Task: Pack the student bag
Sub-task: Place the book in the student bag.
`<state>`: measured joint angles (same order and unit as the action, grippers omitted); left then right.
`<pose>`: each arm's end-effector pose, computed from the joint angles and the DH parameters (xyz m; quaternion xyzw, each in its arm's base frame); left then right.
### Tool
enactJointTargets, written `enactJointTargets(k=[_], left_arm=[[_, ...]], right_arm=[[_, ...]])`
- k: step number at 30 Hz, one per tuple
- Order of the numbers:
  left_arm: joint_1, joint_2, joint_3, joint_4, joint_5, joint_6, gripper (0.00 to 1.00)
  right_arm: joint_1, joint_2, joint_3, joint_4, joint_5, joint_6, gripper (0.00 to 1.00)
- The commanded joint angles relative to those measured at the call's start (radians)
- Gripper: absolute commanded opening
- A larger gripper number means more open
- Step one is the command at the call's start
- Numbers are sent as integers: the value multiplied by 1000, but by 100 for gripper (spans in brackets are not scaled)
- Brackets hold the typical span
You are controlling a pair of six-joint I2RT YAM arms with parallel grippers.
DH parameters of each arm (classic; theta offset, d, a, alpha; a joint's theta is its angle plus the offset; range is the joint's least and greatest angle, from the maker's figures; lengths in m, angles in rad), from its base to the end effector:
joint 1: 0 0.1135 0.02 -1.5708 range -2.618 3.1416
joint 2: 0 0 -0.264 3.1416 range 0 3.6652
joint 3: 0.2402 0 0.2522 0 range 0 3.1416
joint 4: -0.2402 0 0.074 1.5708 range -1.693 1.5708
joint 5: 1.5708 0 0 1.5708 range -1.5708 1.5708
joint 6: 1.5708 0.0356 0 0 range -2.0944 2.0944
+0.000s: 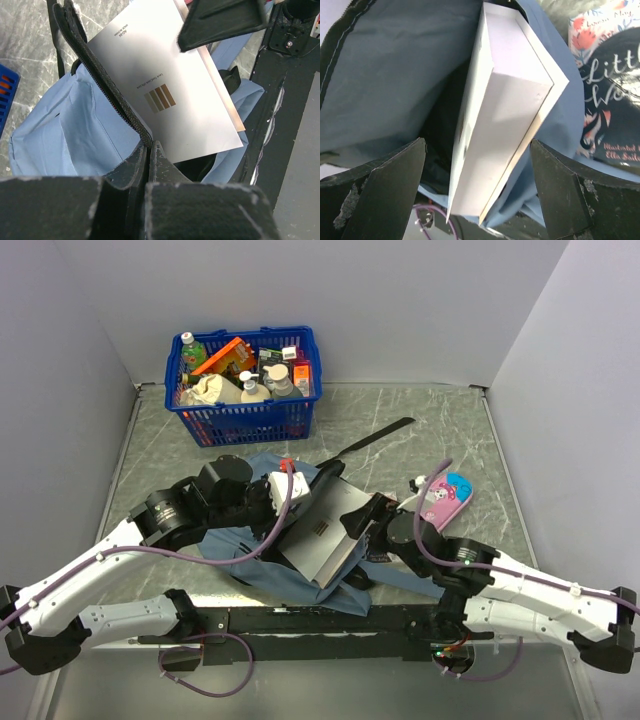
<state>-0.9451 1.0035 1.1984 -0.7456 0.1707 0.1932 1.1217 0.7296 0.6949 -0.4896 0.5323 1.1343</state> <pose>0.1121 -0.1655 0.3854 0.5037 0.7100 -0.2478 0.4252 0.0860 0.1369 0.2885 0.1367 0.8349 0.3380 0.4124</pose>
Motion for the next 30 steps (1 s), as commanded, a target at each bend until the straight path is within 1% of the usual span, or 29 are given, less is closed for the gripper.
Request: enactJointTargets(k=[1, 4, 7, 8, 9, 10, 11, 12, 13, 14, 16, 18, 19, 21, 22, 24, 25, 26, 27, 28, 30], left_arm=[[6, -13, 23, 103, 41, -14, 1], [8, -14, 27, 103, 42, -14, 1], [8, -16, 29, 103, 39, -11, 1], [9, -16, 27, 106, 38, -12, 1], [9, -16, 30, 106, 39, -12, 1], [11, -16, 30, 107, 41, -11, 1], [11, -16, 30, 109, 41, -12, 1], [12, -16, 32, 112, 41, -12, 1], [15, -16, 36, 114, 42, -14, 1], [17, -13, 39, 114, 43, -15, 1], [17, -8, 58, 114, 47, -12, 1], [9, 15, 101, 112, 40, 17, 1], [5, 27, 121, 109, 32, 23, 1], [5, 52, 164, 107, 38, 15, 1], [5, 53, 167, 109, 44, 9, 1], [5, 41, 156, 112, 62, 5, 1], [6, 37, 149, 106, 64, 5, 1], [8, 26, 133, 103, 67, 5, 1], [9, 18, 124, 101, 78, 6, 1], [11, 8, 116, 97, 85, 11, 1], [20, -3, 99, 95, 111, 9, 1]], right_arm=[[-19, 60, -11, 135, -15, -33, 91], [-30, 82, -24, 157, -43, -13, 88], [-28, 80, -26, 166, -60, 2, 79], [-28, 77, -20, 155, -61, 5, 72], [-28, 74, -15, 142, -54, 28, 69], [-28, 61, -14, 108, -51, 44, 64], [-26, 51, -9, 89, -48, 73, 48], [-28, 41, -9, 70, -34, 141, 41], [-30, 19, -21, 68, -37, 162, 28], [-28, 10, -31, 86, -44, 212, 23], [-23, 10, -60, 124, -66, 261, 16], [-7, 43, -61, 178, -68, 312, 15], [1, 98, -42, 187, -74, 318, 15], [7, 160, -9, 166, -80, 349, 15], [21, 210, 21, 149, -62, 367, 15], [38, 235, 32, 129, -20, 421, 15], [53, 232, 11, 137, 7, 448, 15], [56, 220, -15, 172, 46, 497, 15], [58, 199, -44, 269, 60, 518, 16], [58, 191, -98, 333, 67, 522, 17], [58, 204, -110, 381, 95, 558, 17]])
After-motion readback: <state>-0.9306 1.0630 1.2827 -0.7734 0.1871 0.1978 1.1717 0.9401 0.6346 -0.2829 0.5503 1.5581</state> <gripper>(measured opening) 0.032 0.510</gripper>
